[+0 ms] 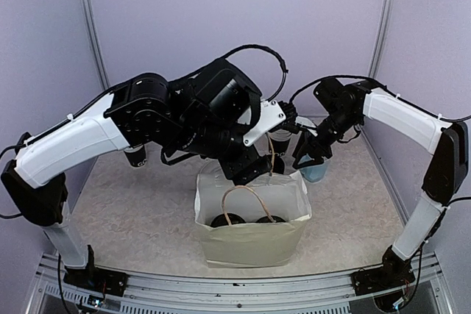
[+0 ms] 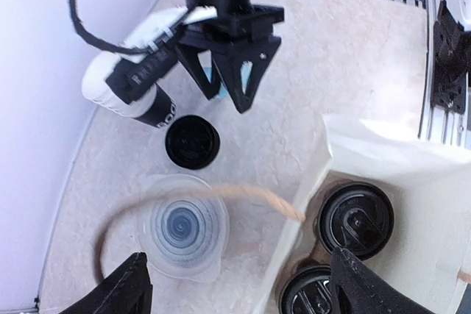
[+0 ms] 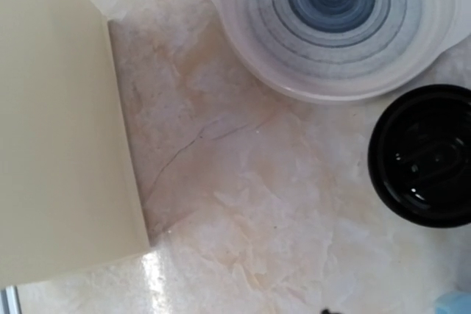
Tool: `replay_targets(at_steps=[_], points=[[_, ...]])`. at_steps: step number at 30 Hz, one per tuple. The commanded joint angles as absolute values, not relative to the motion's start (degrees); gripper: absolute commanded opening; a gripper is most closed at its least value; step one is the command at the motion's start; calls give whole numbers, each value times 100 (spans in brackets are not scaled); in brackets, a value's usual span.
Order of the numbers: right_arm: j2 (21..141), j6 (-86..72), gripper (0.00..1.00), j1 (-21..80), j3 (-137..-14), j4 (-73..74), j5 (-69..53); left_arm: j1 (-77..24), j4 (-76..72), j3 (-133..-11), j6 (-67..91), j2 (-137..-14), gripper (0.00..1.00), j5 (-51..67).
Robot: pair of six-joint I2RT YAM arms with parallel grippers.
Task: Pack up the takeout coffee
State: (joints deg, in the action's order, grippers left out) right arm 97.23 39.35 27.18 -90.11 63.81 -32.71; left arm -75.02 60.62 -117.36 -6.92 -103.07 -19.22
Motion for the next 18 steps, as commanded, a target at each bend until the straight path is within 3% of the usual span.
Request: replay_targets(at_steps=[1, 7, 11, 18], points=[[9439, 3906, 49, 2659, -9190, 6517, -3196, -7488, 5753, -12021, -1059, -10107, 80, -2457], [9356, 3894, 49, 2624, -9273, 6584, -3235, -7488, 5408, -12360, -868, -9777, 73, -3204], [9321, 3879, 49, 2565, -9370, 6614, -3348, -7116, 5112, -11869, -20, -9283, 66, -4276], [9089, 3673, 50, 2278, -9308, 6041, -3681, -4742, 4548, -9912, 1581, -7969, 85, -3364]])
